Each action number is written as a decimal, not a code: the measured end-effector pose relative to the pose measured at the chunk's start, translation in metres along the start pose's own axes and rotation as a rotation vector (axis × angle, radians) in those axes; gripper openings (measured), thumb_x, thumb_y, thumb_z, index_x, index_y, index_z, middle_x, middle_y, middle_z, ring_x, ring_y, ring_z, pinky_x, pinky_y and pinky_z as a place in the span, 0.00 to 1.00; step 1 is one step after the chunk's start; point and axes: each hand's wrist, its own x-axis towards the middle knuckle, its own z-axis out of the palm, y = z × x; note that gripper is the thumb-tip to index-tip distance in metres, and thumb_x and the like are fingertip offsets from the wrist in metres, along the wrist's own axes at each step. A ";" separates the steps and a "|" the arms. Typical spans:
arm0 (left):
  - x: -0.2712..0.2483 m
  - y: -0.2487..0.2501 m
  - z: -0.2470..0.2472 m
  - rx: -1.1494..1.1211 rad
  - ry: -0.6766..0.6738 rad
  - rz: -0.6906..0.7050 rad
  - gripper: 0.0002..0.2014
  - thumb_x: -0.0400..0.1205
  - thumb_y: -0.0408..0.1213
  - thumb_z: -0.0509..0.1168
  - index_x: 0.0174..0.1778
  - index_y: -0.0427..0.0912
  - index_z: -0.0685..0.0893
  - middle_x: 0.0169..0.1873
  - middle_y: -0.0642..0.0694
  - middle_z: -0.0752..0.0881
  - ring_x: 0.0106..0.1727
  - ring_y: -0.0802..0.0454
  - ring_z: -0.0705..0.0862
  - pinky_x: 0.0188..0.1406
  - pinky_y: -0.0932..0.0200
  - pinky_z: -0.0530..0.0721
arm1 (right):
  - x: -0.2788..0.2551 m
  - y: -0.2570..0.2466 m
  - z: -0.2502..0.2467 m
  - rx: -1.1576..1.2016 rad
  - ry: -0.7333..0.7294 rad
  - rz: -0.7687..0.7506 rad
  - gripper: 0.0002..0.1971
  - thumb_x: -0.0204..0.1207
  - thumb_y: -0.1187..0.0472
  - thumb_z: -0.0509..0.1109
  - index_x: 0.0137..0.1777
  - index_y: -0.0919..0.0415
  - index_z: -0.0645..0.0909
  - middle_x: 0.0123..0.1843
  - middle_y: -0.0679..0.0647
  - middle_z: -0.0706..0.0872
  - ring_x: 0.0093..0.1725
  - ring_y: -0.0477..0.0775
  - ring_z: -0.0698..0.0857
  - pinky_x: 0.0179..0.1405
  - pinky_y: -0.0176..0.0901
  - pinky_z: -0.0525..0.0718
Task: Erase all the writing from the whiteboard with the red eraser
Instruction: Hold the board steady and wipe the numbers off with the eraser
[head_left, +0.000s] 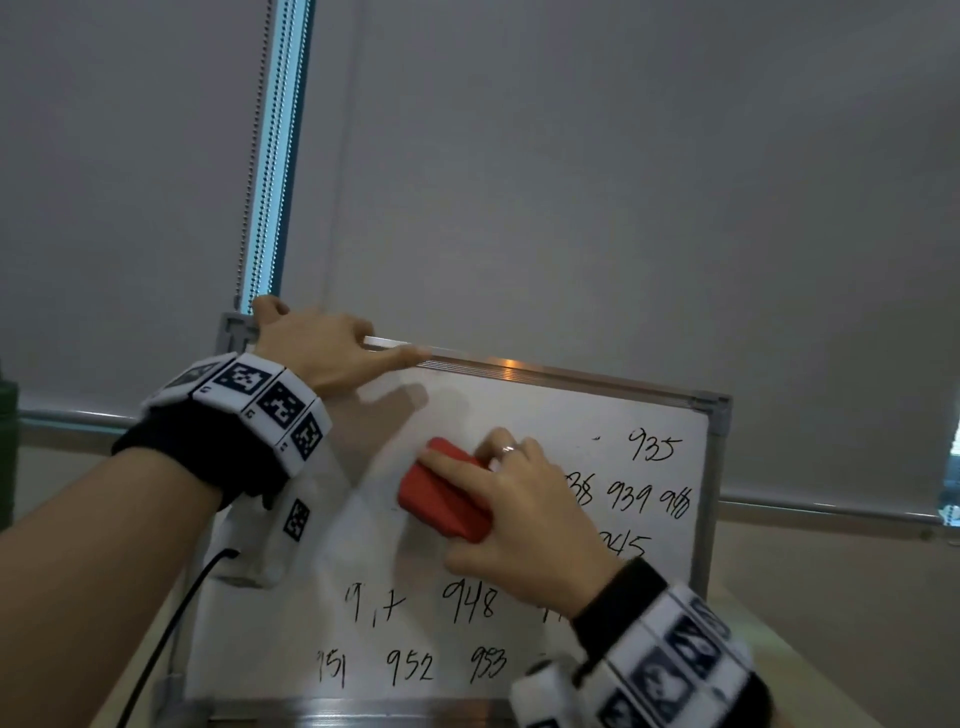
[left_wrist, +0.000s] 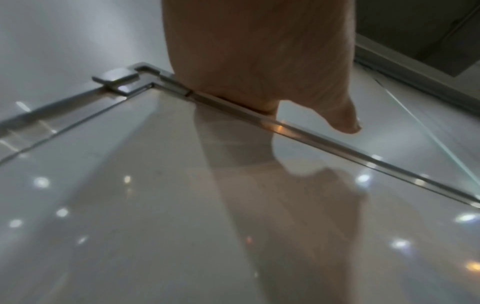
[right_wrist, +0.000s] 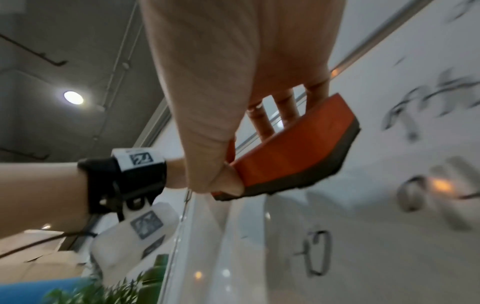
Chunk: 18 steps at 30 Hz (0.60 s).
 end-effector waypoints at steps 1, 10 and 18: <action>-0.002 0.002 0.000 0.018 0.001 -0.012 0.39 0.61 0.82 0.40 0.27 0.48 0.76 0.29 0.51 0.80 0.48 0.47 0.77 0.66 0.40 0.60 | -0.011 0.009 -0.003 0.011 -0.004 0.035 0.42 0.60 0.43 0.64 0.78 0.35 0.57 0.58 0.51 0.69 0.55 0.55 0.68 0.55 0.50 0.74; -0.007 0.021 0.018 0.072 0.102 -0.147 0.56 0.53 0.81 0.39 0.59 0.40 0.81 0.63 0.37 0.80 0.68 0.39 0.73 0.73 0.30 0.53 | -0.062 0.075 0.006 -0.018 0.091 0.313 0.48 0.54 0.35 0.50 0.80 0.43 0.52 0.59 0.47 0.68 0.53 0.46 0.64 0.56 0.43 0.75; -0.003 0.019 0.022 0.037 0.146 -0.144 0.52 0.59 0.80 0.38 0.53 0.39 0.83 0.59 0.37 0.82 0.66 0.39 0.74 0.73 0.31 0.55 | -0.057 0.082 0.021 -0.069 0.445 0.317 0.39 0.61 0.44 0.61 0.75 0.55 0.68 0.52 0.57 0.78 0.46 0.56 0.75 0.37 0.48 0.80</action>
